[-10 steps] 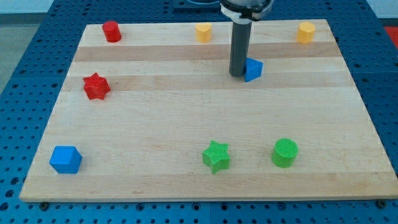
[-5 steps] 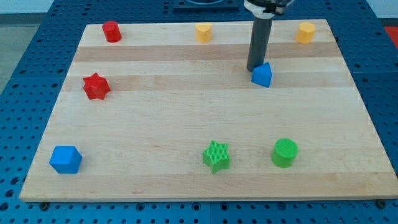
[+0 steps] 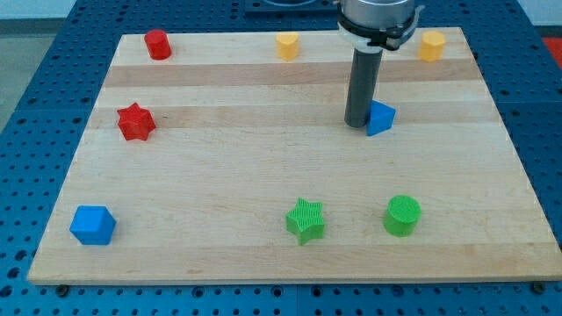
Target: Slide the blue triangle to the center right of the board
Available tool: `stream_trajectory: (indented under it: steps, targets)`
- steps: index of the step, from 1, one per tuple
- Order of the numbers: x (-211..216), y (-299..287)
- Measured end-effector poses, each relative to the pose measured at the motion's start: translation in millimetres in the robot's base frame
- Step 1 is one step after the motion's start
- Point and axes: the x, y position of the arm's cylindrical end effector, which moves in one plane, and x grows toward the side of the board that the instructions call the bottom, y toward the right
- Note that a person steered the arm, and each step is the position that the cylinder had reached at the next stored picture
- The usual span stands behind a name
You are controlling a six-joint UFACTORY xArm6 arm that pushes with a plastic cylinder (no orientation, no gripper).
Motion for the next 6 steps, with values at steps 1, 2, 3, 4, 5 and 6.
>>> stream_trajectory:
  steps: [1, 2, 3, 4, 5, 6]
  targets:
    - [0.7, 8.3]
    - [0.7, 25.5]
    - [0.7, 36.6]
    - [0.7, 47.7]
    - [0.7, 63.4]
    - [0.7, 66.3]
